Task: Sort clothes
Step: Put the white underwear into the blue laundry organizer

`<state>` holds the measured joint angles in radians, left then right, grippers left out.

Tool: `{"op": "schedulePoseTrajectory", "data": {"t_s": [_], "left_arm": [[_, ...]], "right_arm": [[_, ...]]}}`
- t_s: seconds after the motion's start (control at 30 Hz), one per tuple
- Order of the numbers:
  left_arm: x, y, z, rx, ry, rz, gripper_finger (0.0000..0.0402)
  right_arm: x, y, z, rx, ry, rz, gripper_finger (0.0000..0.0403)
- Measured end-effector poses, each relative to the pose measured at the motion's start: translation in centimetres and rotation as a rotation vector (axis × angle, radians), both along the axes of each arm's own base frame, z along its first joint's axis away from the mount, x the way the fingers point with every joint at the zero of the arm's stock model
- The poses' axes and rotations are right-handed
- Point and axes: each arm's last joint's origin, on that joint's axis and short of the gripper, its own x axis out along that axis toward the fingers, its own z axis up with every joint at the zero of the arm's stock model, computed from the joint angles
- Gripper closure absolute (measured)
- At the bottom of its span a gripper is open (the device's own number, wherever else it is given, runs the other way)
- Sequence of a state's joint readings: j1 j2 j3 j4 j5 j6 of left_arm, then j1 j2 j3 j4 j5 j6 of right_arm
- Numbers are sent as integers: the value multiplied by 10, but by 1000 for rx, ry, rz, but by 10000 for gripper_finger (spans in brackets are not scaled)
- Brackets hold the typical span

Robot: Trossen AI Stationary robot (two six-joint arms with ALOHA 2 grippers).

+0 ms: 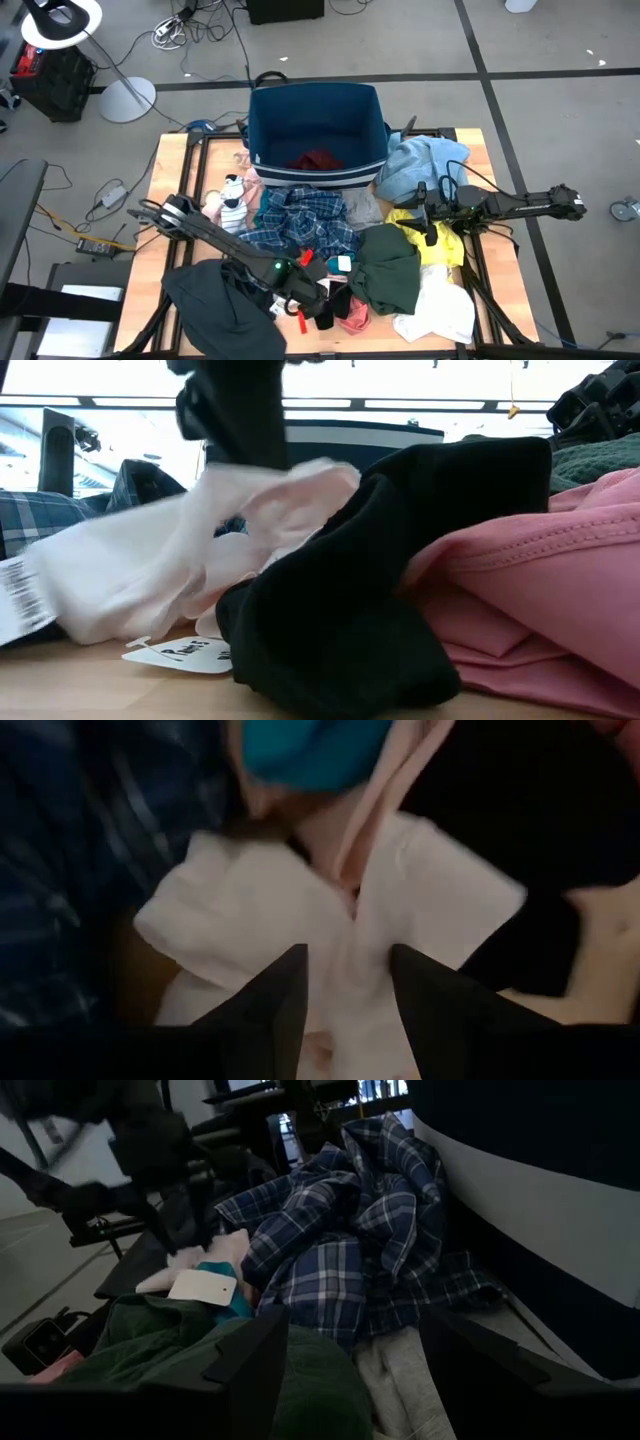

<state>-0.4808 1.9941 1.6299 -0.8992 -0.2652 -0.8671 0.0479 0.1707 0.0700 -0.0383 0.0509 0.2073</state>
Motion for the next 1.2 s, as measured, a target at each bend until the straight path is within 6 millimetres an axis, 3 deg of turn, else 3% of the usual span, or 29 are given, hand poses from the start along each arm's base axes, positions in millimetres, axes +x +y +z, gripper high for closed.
{"op": "schedulePoseTrajectory", "data": {"t_s": [0.13,0.23,0.3,0.4,0.6,0.87,1.2], "left_arm": [[2,-1,-11,-17,48,15,309],[2,-1,-8,-30,29,13,381],[2,-2,-1,-35,25,12,392],[1,-4,22,-40,12,5,398],[-4,-1,88,41,-36,7,400],[-29,19,179,151,-181,56,401],[-57,82,231,251,-361,142,401]], "right_arm": [[0,0,0,0,0,0,172],[0,0,0,0,0,0,172],[0,0,0,0,0,1,172],[0,0,0,0,0,1,172],[0,0,0,0,-3,1,172],[0,0,1,1,-12,1,172],[1,0,4,2,-41,-1,172]]}}
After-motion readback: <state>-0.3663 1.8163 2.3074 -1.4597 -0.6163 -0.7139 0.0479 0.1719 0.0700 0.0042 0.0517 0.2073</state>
